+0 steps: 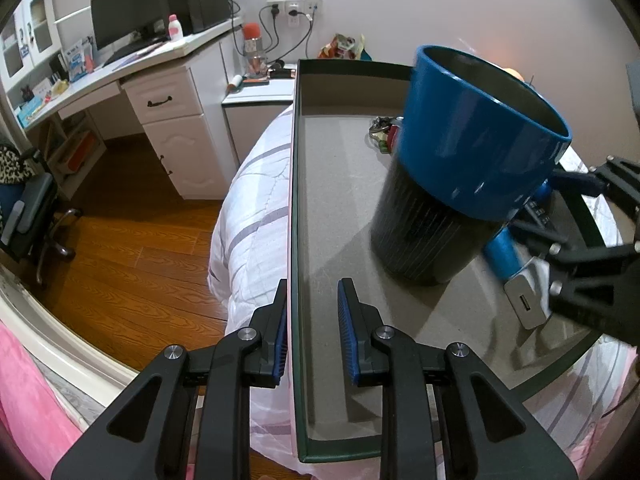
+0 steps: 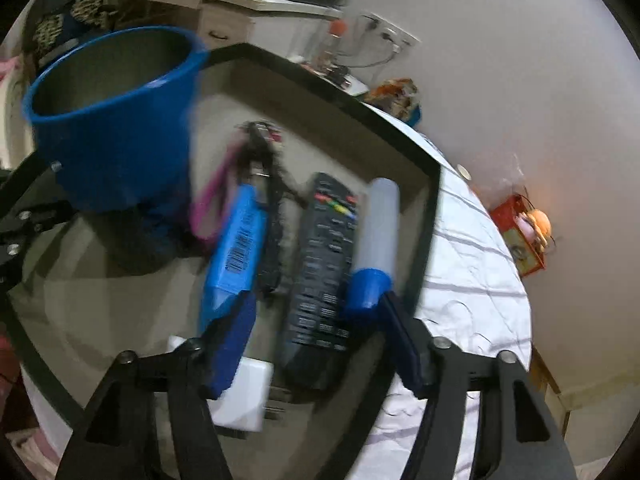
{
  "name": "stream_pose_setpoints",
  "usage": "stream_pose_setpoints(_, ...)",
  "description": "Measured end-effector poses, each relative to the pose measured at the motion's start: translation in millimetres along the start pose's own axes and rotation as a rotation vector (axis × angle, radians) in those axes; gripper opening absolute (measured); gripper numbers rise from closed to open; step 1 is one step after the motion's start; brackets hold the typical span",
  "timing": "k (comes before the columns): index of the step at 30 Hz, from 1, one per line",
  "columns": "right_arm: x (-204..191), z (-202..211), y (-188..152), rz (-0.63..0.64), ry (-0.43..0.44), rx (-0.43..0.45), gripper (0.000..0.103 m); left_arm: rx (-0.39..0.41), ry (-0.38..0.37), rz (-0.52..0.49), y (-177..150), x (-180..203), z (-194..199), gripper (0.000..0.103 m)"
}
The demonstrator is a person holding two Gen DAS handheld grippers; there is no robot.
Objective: Organize rigid objects
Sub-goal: 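Lower the clear bottle into the tray beside the remote and open the right gripper, then withdraw the right gripper from the tray while the left gripper holds the tray rim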
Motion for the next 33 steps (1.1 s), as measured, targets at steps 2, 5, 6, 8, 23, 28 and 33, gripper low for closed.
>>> stream_pose_setpoints(2,-10.3,1.9,3.7,-0.005,0.068,0.012,0.065,0.0,0.0,-0.001,-0.1,0.6,-0.1,0.022)
stream_pose_setpoints(5,-22.7,2.6,5.8,0.016,0.089,0.012,0.065,-0.001,0.0,-0.002,0.2,-0.3,0.4,0.022)
stream_pose_setpoints(6,-27.5,1.0,6.3,0.022,0.103,0.008,0.065,-0.002,0.005,-0.006,0.2,0.5,0.5,0.021)
stream_pose_setpoints(8,-32.4,-0.8,4.8,-0.004,0.157,0.01,0.065,0.0,0.0,-0.006,0.1,1.3,1.6,0.022)
stream_pose_setpoints(23,72.9,32.5,-25.0,-0.319,0.074,0.094,0.069,0.0,-0.008,-0.006,2.2,0.5,2.3,0.022)
stream_pose_setpoints(28,88.8,19.6,-33.5,-0.391,0.086,0.07,0.069,-0.004,-0.003,-0.009,2.6,0.4,2.0,0.022)
stream_pose_setpoints(33,84.2,8.0,-30.6,-0.398,0.082,0.052,0.068,-0.011,0.02,-0.026,4.4,3.9,1.8,0.022)
Point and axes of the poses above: each gripper's, at about its wrist camera, not at the fingertips, and z roughly against the way its jaws point, x to its right, y to its top, the point moved 5 cm from there along -z, roughly the way its jaws point, and after that the axes turned 2 degrees about z, right-handed, at the moved point
